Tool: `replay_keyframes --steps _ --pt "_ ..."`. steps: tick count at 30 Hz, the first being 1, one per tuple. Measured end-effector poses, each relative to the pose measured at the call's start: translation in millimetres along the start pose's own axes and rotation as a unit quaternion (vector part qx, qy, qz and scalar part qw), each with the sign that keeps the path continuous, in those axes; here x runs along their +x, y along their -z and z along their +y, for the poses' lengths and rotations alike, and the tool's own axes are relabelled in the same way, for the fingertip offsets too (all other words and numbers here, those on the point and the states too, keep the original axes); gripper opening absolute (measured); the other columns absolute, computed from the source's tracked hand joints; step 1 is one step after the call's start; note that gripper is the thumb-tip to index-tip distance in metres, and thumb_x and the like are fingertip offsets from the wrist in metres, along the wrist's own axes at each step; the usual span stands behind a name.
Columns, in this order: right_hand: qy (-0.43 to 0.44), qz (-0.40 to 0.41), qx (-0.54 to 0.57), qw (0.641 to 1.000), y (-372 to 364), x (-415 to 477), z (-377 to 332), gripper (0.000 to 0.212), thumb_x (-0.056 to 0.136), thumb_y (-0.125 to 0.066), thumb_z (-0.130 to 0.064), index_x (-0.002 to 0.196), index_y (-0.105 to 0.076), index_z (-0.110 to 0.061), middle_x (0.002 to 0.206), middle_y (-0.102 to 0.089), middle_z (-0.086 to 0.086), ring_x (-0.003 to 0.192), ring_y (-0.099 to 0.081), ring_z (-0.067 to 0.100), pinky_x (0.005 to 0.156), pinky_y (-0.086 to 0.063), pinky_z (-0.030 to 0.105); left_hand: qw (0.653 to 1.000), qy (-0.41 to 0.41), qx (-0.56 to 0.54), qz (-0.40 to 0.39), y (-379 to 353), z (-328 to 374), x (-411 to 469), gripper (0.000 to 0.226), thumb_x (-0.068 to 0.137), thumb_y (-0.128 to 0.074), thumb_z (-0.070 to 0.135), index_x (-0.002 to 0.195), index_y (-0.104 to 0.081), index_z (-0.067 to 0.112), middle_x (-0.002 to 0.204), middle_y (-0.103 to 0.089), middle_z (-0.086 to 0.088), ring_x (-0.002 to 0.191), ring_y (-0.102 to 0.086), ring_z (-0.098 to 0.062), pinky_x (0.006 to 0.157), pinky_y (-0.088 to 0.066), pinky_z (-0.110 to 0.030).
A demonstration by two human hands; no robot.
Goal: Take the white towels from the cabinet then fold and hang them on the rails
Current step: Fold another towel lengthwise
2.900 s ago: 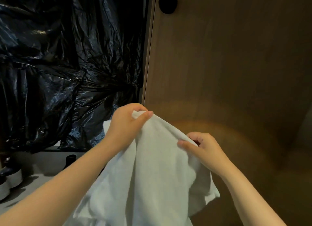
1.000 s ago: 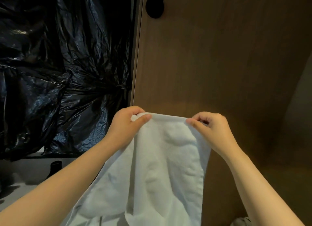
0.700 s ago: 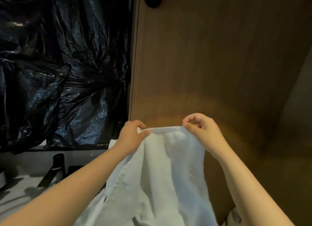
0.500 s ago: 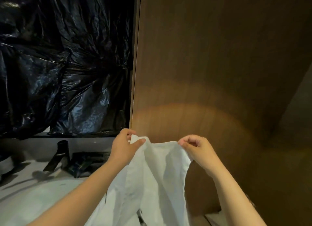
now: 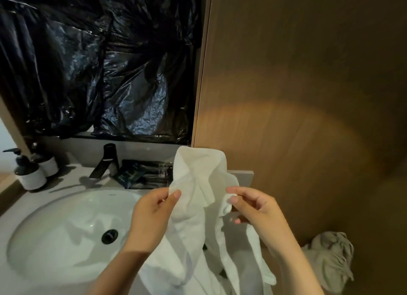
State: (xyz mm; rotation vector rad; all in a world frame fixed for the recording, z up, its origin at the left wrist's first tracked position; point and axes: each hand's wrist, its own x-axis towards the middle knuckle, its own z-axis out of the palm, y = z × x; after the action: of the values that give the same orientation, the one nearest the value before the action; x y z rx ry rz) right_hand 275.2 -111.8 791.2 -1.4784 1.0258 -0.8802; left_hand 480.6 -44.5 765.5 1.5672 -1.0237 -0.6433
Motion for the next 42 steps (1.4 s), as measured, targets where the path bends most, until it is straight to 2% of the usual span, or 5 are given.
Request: replay_keyframes --steps 9,21,27,36,42 --pt "-0.014 -0.011 -0.091 0.996 -14 7 10 0.02 0.079 -0.078 -0.005 0.095 -0.075 -0.017 0.074 -0.068 0.016 0.073 -0.069 0.03 0.084 -0.058 0.042 0.997 0.011 -0.074 -0.001 7 2 -6 0.011 0.093 -0.059 0.011 0.092 -0.07 0.014 0.061 -0.067 -0.013 0.049 -0.061 -0.012 0.051 -0.05 -0.017" --pt "-0.015 -0.033 -0.225 0.974 4 10 14 0.028 0.085 -0.068 0.004 0.098 -0.074 -0.02 0.076 -0.072 -0.004 0.067 -0.07 0.007 0.066 -0.052 0.012 0.991 0.044 -0.124 -0.016 0 0 -1 0.015 0.089 -0.065 0.011 0.101 -0.073 0.012 0.082 -0.074 -0.013 0.068 -0.072 -0.018 0.06 -0.054 -0.015" --pt "0.028 0.0 -0.279 0.96 12 8 12 0.013 0.084 -0.074 -0.013 0.074 -0.073 -0.021 0.066 -0.069 -0.001 0.064 -0.066 0.013 0.071 -0.058 0.033 0.988 0.033 -0.146 -0.031 -4 4 6 0.015 0.09 -0.062 0.006 0.095 -0.075 0.011 0.083 -0.075 -0.006 0.076 -0.073 -0.019 0.067 -0.057 -0.021" --pt "0.159 0.014 -0.172 0.972 12 -4 -24 0.018 0.081 -0.076 -0.017 0.07 -0.073 -0.031 0.101 -0.064 -0.017 0.095 -0.059 0.008 0.075 -0.047 0.014 0.973 0.009 -0.206 -0.1 -13 25 6 0.02 0.094 -0.054 0.002 0.103 -0.072 0.006 0.092 -0.076 -0.007 0.086 -0.073 -0.018 0.07 -0.056 -0.018" --pt "0.154 0.013 -0.165 0.974 -3 -2 -20 0.011 0.081 -0.076 -0.014 0.073 -0.075 -0.021 0.079 -0.065 -0.007 0.079 -0.06 0.012 0.068 -0.048 0.017 0.961 0.032 -0.241 -0.131 -18 34 3 0.014 0.089 -0.063 0.011 0.096 -0.076 0.011 0.09 -0.076 -0.007 0.087 -0.073 -0.02 0.072 -0.057 -0.021"
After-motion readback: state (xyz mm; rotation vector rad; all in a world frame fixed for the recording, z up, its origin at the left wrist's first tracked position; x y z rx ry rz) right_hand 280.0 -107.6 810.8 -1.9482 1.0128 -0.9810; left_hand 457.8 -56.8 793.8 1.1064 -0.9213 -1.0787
